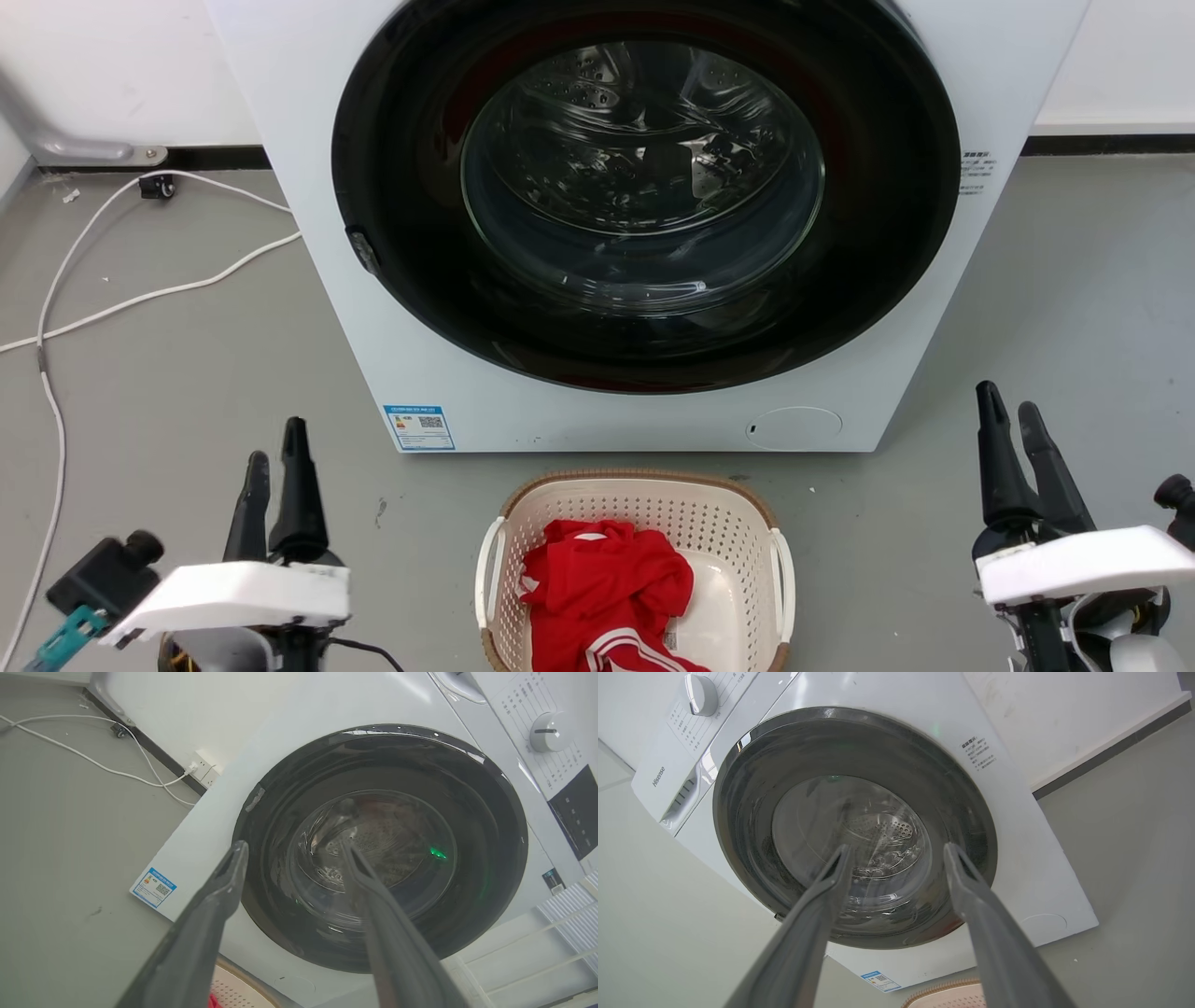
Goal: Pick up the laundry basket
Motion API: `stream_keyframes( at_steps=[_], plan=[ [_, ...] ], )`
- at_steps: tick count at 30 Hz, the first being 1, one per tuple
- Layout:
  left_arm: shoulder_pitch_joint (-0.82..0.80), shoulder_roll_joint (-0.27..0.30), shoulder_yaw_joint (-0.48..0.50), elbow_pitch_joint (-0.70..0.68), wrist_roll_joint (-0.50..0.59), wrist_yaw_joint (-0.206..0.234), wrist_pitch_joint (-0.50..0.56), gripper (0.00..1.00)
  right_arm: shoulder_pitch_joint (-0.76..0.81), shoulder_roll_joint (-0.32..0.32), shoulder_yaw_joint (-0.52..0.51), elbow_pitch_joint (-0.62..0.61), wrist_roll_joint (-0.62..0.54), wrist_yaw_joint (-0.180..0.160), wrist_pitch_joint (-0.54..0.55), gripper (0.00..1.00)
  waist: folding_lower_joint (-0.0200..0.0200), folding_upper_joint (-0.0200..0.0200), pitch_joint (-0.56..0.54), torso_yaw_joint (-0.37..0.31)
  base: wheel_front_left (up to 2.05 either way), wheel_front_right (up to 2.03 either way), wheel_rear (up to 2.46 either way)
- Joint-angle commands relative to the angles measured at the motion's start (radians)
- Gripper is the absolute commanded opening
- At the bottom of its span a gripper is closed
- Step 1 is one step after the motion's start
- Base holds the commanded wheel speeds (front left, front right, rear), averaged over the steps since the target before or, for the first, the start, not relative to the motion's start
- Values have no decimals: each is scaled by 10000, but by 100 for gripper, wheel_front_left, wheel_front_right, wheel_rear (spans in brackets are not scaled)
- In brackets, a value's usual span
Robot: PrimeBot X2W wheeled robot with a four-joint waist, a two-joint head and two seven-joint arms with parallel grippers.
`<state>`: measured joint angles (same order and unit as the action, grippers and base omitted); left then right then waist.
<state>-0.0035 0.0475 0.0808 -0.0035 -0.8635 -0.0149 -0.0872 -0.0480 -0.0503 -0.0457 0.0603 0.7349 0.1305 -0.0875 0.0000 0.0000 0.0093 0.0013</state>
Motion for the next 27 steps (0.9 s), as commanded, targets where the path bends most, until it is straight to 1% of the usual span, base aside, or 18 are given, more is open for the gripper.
stream_keyframes(
  at_steps=[1,4,7,12,15,17,20,23,25,27],
  plan=[
    [-20,40,-118,-296,607,129,-92,100,-56,-21,54,-231,-384,2,-80,100,0,0,6,-4,0,0,0],
    [11,38,-589,-482,1494,367,-182,100,0,-20,148,-357,-984,2,-172,100,0,0,22,-18,0,0,0],
    [20,54,-926,-622,2170,449,-275,100,51,-20,206,-453,-1490,2,-263,100,0,0,30,-28,0,0,0],
    [66,205,-1418,-849,2818,505,-418,100,135,-18,260,-446,-2059,2,-404,100,0,0,56,-39,0,0,0],
    [107,296,-1638,-920,3072,407,-505,100,166,-17,256,-425,-2425,1,-493,100,0,0,64,-41,0,0,0],
    [152,319,-1783,-909,3150,206,-551,100,195,-16,268,-398,-2734,1,-546,100,0,0,66,-38,0,0,0],
    [144,475,-1996,-905,3619,-13,-627,100,227,-15,386,-315,-3425,1,-624,100,0,0,69,-31,0,0,0],
    [162,619,-2273,-911,4135,44,-701,100,247,-17,413,-195,-3905,0,-703,100,0,0,63,-30,0,0,0],
    [248,581,-2323,-821,4217,150,-765,100,261,-15,405,-121,-4183,1,-751,100,0,0,56,-31,0,0,0],
    [305,534,-2303,-726,4225,83,-803,100,279,-15,346,-47,-4421,1,-803,100,0,0,51,-35,0,0,0]
  ],
)
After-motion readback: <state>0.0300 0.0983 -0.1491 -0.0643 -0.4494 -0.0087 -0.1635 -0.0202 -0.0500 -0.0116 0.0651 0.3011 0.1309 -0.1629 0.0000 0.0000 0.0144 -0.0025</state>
